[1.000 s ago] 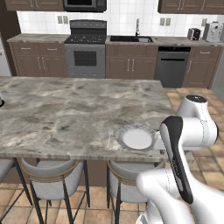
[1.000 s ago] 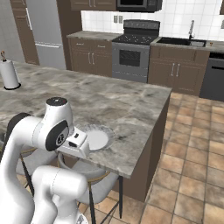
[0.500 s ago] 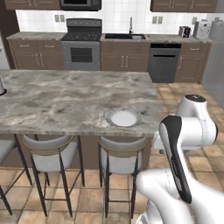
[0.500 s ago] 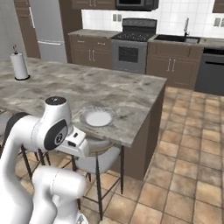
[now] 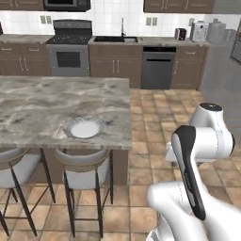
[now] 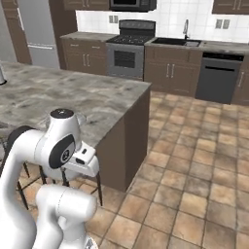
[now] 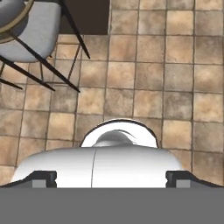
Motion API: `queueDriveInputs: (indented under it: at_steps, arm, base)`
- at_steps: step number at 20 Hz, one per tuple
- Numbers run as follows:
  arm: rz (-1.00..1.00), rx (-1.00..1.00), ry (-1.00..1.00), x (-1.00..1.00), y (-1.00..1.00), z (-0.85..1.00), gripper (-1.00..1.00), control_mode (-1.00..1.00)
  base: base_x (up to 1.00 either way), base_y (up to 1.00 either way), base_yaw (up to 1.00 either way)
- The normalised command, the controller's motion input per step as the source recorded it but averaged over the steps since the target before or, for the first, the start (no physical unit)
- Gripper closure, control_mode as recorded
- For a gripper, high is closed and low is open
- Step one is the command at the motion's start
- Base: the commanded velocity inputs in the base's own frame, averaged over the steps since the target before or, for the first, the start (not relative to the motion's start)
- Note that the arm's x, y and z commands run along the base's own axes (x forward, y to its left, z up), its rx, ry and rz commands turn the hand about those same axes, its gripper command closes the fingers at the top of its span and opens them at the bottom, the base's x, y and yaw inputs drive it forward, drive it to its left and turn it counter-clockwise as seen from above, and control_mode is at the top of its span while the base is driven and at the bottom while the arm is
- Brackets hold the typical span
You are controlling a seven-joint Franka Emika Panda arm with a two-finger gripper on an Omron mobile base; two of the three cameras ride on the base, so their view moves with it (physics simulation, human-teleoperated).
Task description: Take the fork and place it on the left side of the plate. Then take the spoon and place it on the right side of the plate. Make sure they're directly next to the plate.
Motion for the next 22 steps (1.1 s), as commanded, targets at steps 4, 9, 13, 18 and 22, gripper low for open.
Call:
queueDriveInputs:
  at_steps: [4,9,13,18,22]
  arm:
    - [0.0,0.0,0.0,0.0,0.0,0.0,-1.0,1.0]
    - [0.0,0.0,0.0,0.0,0.0,0.0,-1.0,1.0]
    - [0.0,0.0,0.0,0.0,0.0,0.0,-1.0,1.0]
    - [0.0,0.0,0.0,0.0,0.0,0.0,-1.0,1.0]
    - [0.0,0.0,0.0,0.0,0.0,0.0,-1.0,1.0]
  base:
    - [0.24,-1.0,0.05]
    - [0.65,-1.0,0.11]
    - [0.99,-1.0,0.0]
    - [1.0,-1.0,0.02]
    - [1.0,-0.97,0.01]
